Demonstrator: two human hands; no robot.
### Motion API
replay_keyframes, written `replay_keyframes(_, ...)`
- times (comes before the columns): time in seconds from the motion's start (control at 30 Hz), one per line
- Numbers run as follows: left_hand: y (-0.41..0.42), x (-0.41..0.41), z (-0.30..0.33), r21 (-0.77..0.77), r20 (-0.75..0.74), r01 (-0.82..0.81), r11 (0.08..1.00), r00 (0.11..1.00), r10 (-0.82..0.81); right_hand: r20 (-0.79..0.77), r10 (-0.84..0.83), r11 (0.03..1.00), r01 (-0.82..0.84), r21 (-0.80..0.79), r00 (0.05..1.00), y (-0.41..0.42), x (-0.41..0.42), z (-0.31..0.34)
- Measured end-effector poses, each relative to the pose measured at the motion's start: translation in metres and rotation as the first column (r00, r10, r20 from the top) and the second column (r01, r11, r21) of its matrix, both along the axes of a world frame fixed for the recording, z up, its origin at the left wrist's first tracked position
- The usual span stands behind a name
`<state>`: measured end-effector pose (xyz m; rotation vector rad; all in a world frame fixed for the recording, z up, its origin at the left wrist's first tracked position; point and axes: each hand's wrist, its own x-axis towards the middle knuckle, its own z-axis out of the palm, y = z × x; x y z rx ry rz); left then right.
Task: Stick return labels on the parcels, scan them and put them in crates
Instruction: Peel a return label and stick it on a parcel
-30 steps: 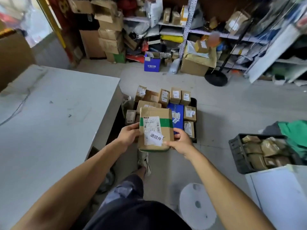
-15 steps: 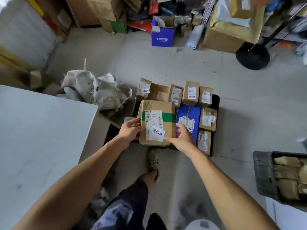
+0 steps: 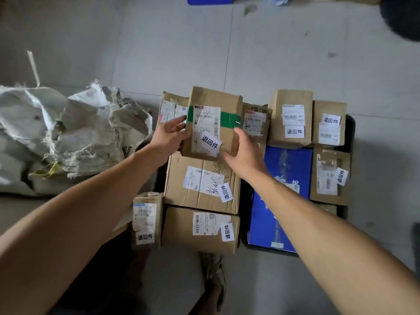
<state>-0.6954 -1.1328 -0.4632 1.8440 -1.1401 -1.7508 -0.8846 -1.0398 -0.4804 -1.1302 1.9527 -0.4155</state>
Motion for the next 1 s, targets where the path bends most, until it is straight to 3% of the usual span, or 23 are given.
replay_keyframes(0.17,-0.014,0.005,-0.046,-0.163,0.297,0.215,0.963,0.941,-0.16,-0.159,0.17,0.985,-0.166,0.038,0.973,-0.015,0.007,-0.036)
replay_keyframes(0.33,-0.016,0.004,-0.051,-0.28,0.373,0.256,0.926,0.917,-0.14,-0.225,0.226,0.974,-0.223,0.037,0.948,-0.027,0.009,-0.037)
replay_keyframes(0.4,-0.019,0.003,-0.049,-0.271,0.42,0.278,0.922,0.896,-0.147,-0.199,0.196,0.981,-0.193,0.038,0.96,-0.032,0.008,-0.034)
replay_keyframes(0.57,-0.017,-0.005,-0.058,-0.148,0.533,0.509,0.848,0.763,-0.366,-0.158,0.272,0.952,-0.241,0.191,0.949,-0.04,0.012,-0.044)
replay_keyframes(0.67,0.001,0.0,-0.051,-0.079,0.57,0.525,0.848,0.721,-0.394,-0.055,0.295,0.921,-0.269,0.28,0.954,-0.029,0.017,-0.039)
replay_keyframes(0.87,0.065,0.006,0.013,0.07,0.53,0.504,0.861,0.712,-0.46,0.074,0.274,0.892,-0.282,0.354,0.959,0.016,-0.004,0.047)
replay_keyframes(1.0,0.11,0.0,0.114,0.144,0.476,0.458,0.877,0.745,-0.467,0.071,0.285,0.879,-0.29,0.379,0.956,0.058,-0.028,0.152)
